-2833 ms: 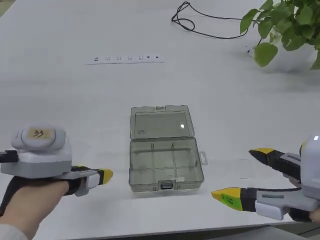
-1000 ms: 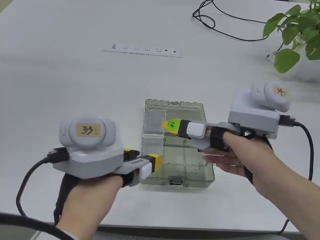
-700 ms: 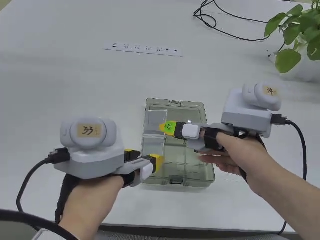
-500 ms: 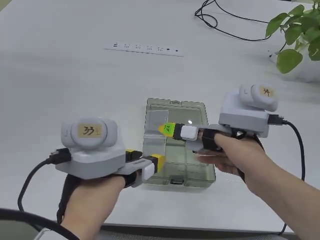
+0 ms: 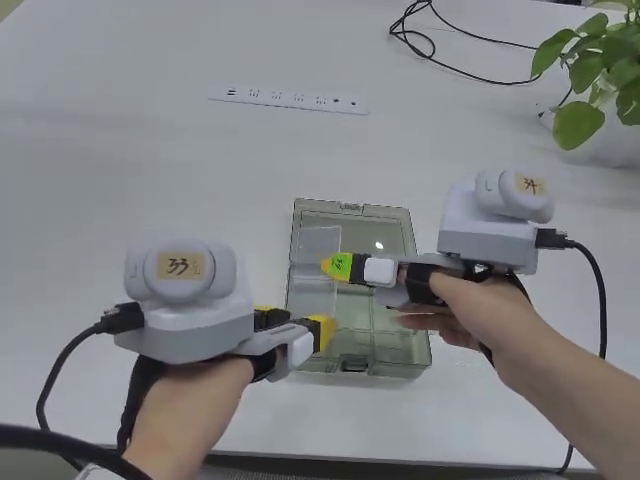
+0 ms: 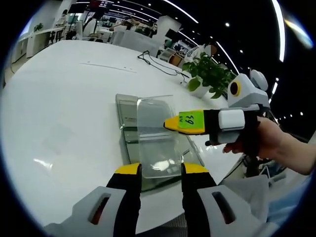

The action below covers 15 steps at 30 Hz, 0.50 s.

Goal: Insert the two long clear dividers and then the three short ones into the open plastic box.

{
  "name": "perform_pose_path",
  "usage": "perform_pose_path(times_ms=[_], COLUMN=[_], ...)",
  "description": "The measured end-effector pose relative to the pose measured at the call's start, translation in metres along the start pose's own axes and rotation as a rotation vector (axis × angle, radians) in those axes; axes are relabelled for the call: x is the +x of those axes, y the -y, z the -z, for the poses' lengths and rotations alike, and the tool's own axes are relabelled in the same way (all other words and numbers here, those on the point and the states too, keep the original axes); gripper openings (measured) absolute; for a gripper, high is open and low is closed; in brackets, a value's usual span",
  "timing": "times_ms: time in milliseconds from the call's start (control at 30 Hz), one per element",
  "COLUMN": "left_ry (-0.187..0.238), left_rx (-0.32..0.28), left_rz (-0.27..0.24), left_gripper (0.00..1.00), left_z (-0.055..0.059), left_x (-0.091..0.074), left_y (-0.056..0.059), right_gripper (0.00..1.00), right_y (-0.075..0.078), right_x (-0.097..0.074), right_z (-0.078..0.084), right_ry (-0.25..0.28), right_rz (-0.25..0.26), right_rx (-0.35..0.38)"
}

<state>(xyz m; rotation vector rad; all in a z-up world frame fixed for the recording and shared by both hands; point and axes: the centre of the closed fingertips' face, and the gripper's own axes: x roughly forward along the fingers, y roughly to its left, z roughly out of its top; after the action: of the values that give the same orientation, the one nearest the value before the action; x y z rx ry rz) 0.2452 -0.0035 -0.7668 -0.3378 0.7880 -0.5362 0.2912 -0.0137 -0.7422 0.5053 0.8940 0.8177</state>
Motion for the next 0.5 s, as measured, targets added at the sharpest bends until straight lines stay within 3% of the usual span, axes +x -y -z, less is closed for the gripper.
perform_pose_path(times_ms=[267, 500], left_ry=[0.004, 0.019], left_rx=[-0.052, -0.049], left_rz=[0.029, 0.048], left_gripper=[0.30, 0.30], left_z=[0.0017, 0.0034], left_x=[0.0026, 0.0044], left_y=[0.0037, 0.0059], right_gripper=[0.02, 0.02], right_y=[-0.0065, -0.0105], right_x=[-0.0029, -0.0052], right_z=[0.0034, 0.0069], right_ry=[-0.029, -0.053], right_rz=[-0.001, 0.002], right_rx=[-0.038, -0.057])
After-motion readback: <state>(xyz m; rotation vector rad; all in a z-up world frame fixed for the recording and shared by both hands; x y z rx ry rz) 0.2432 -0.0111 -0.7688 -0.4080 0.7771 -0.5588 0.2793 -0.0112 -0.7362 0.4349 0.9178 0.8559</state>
